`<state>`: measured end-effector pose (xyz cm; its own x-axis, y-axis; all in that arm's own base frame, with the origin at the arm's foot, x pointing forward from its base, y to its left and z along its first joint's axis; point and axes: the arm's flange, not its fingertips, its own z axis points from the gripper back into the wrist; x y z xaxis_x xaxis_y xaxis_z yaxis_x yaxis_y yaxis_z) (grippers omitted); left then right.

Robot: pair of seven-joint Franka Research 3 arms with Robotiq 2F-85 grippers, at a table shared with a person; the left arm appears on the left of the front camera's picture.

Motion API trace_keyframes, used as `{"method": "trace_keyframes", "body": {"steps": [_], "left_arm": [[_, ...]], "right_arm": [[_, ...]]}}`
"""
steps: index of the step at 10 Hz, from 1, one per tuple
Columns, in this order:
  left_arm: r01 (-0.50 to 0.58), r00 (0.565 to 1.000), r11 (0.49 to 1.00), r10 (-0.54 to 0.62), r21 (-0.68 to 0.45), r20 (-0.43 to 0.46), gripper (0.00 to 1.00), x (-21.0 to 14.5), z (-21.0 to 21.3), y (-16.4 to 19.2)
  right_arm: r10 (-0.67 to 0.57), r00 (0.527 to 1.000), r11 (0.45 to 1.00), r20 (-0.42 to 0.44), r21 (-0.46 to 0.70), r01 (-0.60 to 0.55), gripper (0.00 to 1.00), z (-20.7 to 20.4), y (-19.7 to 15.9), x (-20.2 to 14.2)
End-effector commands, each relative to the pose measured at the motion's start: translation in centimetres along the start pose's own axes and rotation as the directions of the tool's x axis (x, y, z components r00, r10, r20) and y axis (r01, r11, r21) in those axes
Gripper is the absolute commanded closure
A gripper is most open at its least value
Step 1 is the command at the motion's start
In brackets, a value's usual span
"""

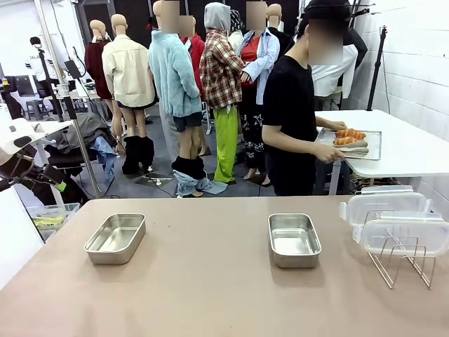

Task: Place the bread in airtight containers.
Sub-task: Lift both Airtight Container.

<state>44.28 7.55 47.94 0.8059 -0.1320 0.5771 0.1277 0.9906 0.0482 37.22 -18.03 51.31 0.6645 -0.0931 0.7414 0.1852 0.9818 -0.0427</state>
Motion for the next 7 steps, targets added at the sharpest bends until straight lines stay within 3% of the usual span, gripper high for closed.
{"method": "trace_keyframes", "body": {"steps": [1,7], "left_arm": [[-0.003,1.000,1.000,0.003,0.004,0.011,0.00,0.04,-0.13,0.35],[-0.003,1.000,1.000,0.003,0.004,0.011,0.00,0.04,-0.13,0.35]], "right_arm": [[0.008,1.000,1.000,-0.004,-0.005,-0.008,0.00,-0.06,-0.14,-0.15],[0.008,1.000,1.000,-0.004,-0.005,-0.008,0.00,-0.06,-0.14,-0.15]]}}
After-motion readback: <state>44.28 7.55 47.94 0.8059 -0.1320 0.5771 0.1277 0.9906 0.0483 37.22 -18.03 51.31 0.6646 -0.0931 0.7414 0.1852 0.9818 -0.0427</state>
